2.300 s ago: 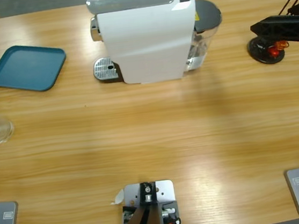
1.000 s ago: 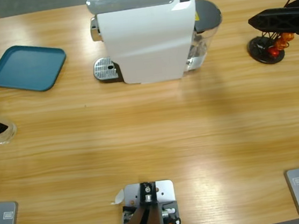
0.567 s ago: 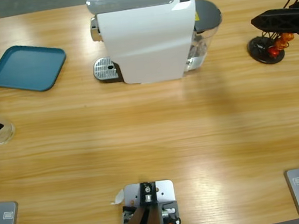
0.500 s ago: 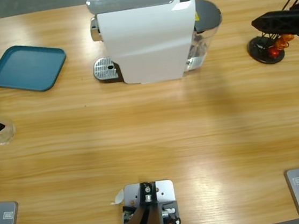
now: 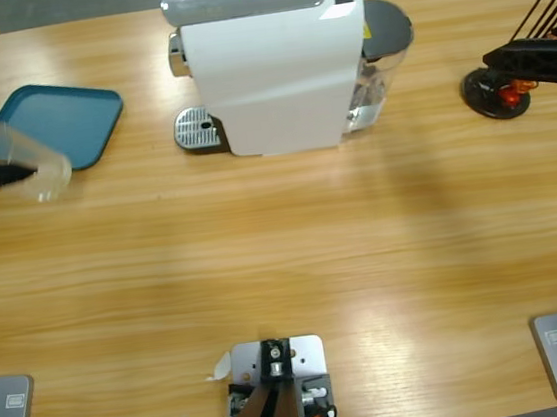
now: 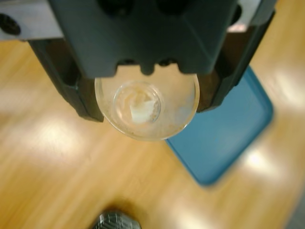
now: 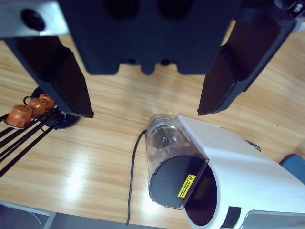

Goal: Pour coffee

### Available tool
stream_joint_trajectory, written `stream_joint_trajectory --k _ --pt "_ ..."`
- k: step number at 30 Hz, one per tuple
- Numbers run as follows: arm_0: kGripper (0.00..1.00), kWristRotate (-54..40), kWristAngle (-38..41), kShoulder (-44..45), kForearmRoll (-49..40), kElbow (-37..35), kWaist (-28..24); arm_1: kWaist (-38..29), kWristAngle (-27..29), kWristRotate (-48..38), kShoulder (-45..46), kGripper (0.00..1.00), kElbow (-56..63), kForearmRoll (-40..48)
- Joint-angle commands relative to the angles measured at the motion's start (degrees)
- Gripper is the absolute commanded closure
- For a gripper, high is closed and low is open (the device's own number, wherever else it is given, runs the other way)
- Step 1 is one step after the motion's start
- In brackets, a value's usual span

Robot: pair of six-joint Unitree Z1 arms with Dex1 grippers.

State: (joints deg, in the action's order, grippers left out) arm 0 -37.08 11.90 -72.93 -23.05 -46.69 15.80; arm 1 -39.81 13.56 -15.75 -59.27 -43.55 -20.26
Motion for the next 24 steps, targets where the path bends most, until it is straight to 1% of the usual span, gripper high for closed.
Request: stream_joint_trajectory --k 1,5,9,15,24 --pt "1.0 -7.92 2.73 -15.82 0.82 -10.95 3.59 1.91 -0.64 0.58 -2.39 0.0 2.16 3.22" --pt "1.0 -9.57 4.24 -22.06 0.82 -15.81 5.31 4.39 -1.42 1.16 -3.92 0.0 1.89 4.05" --pt "1.0 -12.1 7.05 -25.2 0.82 -18.31 5.57 5.35 -2.05 2.01 -4.96 0.0 1.82 4.3" --pt "1.0 -12.93 10.04 -30.64 2.54 -20.31 5.64 6.5 -2.58 2.66 -5.94 0.0 1.19 4.44" --pt "1.0 -13.1 10.23 -35.03 3.37 -24.96 7.75 8.52 -4.42 3.98 -6.68 0.0 0.89 4.3"
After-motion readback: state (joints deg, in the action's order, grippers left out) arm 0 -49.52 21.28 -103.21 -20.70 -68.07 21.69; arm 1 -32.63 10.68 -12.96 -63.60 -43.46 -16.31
